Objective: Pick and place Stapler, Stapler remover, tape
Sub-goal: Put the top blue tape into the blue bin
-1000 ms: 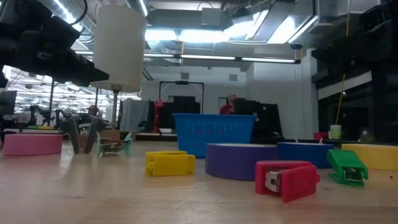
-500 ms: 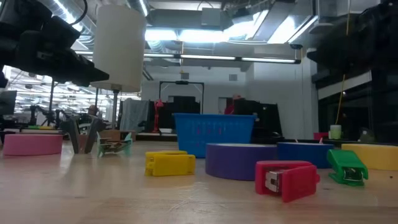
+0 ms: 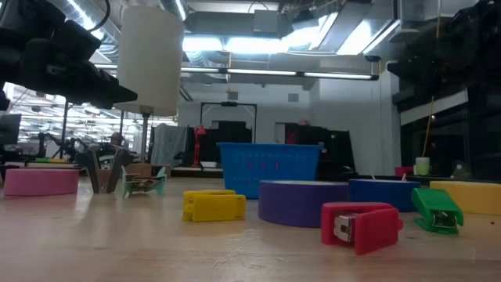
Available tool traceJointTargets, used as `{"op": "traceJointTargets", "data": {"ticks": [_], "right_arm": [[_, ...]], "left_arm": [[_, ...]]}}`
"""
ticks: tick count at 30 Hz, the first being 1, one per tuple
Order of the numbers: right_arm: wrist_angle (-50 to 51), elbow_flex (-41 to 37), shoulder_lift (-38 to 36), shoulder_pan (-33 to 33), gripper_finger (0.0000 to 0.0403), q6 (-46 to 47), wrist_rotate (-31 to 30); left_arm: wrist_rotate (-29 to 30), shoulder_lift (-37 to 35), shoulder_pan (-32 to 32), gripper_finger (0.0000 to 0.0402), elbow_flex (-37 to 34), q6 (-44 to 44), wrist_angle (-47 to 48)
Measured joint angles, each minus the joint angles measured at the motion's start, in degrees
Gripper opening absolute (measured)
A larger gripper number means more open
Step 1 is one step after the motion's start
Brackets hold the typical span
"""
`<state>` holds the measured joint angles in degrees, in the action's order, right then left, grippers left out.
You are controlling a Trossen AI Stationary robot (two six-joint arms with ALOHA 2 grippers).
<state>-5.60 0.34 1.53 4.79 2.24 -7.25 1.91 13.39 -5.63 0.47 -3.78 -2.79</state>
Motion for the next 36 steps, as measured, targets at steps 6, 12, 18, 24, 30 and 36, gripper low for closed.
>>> {"op": "traceJointTargets", "data": {"ticks": [6, 12, 18, 24, 30, 36], "right_arm": [[5.17, 3.32, 7.92, 0.38, 0.0290, -4.14, -4.96], [5.61, 9.59, 21.27, 0.38, 0.0290, -9.72, -5.80], [7.42, 18.13, 35.87, 0.40, 0.0290, -11.50, -8.16], [13.25, 28.37, 48.76, 0.40, 0.0290, -9.98, -5.08], [18.07, 37.67, 58.87, 0.40, 0.0290, -7.97, 3.09], [18.28, 43.49, 66.13, 1.15, 0.0290, 0.70, 11.31]], "left_arm": [[0.00, 0.00, 0.00, 0.0017, 0.02, 0.00, 0.01], [0.00, 0.00, 0.02, 0.0017, 0.00, -0.01, 0.00], [0.00, 0.00, 0.00, 0.0016, 0.02, 0.00, 0.02], [0.00, 0.00, 0.01, 0.0017, 0.02, -0.01, 0.02], [0.00, 0.00, 0.01, 0.0016, 0.00, 0.00, 0.00], [0.00, 0.00, 0.00, 0.0017, 0.00, 0.01, 0.00]]}}
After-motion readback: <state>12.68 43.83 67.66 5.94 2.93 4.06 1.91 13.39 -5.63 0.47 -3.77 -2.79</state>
